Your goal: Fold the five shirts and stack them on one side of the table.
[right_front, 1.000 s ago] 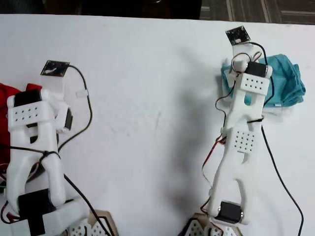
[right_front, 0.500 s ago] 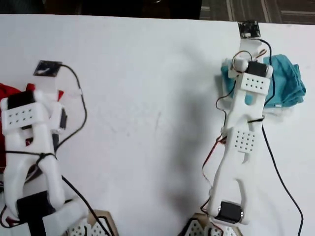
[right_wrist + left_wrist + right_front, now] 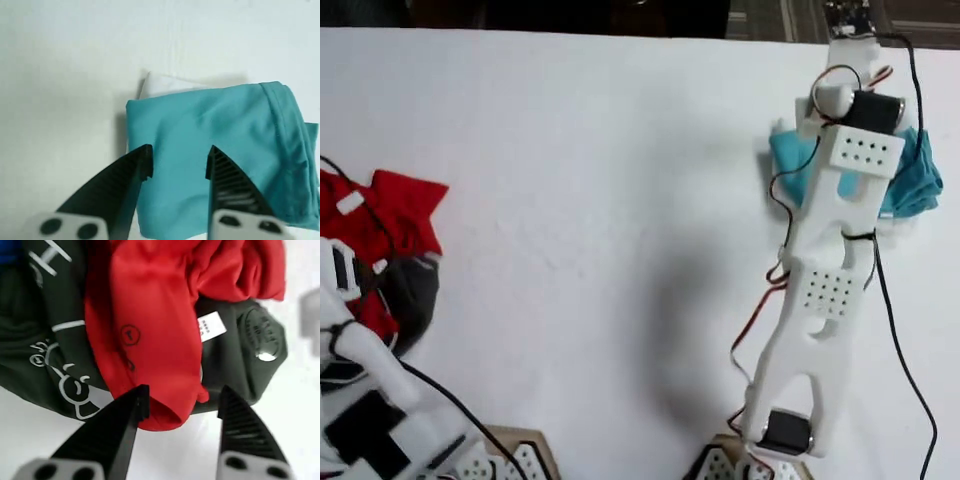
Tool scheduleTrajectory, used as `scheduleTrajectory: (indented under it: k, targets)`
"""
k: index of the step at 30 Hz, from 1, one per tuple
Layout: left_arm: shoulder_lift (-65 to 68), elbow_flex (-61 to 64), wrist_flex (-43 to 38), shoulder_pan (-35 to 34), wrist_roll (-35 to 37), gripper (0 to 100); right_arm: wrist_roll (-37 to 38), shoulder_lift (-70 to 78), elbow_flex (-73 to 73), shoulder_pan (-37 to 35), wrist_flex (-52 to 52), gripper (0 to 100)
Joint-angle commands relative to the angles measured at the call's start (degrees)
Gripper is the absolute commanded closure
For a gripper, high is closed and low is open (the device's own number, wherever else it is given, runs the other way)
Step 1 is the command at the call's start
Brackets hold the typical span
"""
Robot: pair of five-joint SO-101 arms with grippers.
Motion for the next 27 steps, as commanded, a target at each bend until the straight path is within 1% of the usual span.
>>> scheduleTrajectory:
  k: [1,6,8,9,10,11,12,13,14,16,20,23,27]
  targets:
    - [3.34,-2.59,-1.85,-1.23,-0.88,76,-0.18,-8.92,-1.67,-1.27,1.89,81.8]
    - [8.88,-2.59,-5.63,-1.76,-0.88,77,-0.18,-17.63,-1.41,-1.19,1.89,81.8]
    - [9.85,-2.59,-6.33,-1.76,-1.05,77,-0.18,-22.20,1.05,-1.10,1.89,81.8]
    - [9.93,-2.59,-6.15,-1.76,-1.05,78,-0.18,-25.01,3.25,-1.10,1.98,81.8]
    - [9.67,-2.68,-5.89,-1.67,-0.97,82,-0.18,-27.91,6.51,-1.10,1.98,81.8]
    - [9.14,-2.68,-5.89,-1.58,-0.70,88,-0.18,-30.81,10.37,-1.10,1.98,82.0]
    - [8.26,-2.68,-5.89,-1.58,-0.62,95,-0.26,-34.07,15.12,-1.10,1.98,82.0]
    - [7.21,-2.68,-5.89,-1.58,-0.62,99,-0.35,-37.41,20.40,-1.10,1.98,82.0]
    - [5.89,-2.59,-5.80,-1.58,-0.62,96,-0.35,-40.84,26.46,-1.10,1.89,82.0]
    - [3.08,-2.68,-5.63,-1.58,-0.62,98,-0.35,-47.52,39.30,-1.10,1.80,82.1]
    - [-4.57,-5.14,-3.43,-1.05,-0.62,98,-0.62,-58.68,65.32,-1.19,1.71,82.1]
    - [-10.81,-8.92,0.26,1.32,-0.35,98,-0.62,-63.69,82.46,-1.45,0.04,82.1]
    - [-19.96,-12.79,1.76,7.30,4.75,98,-0.44,-68.00,100.48,-1.19,-7.69,82.1]
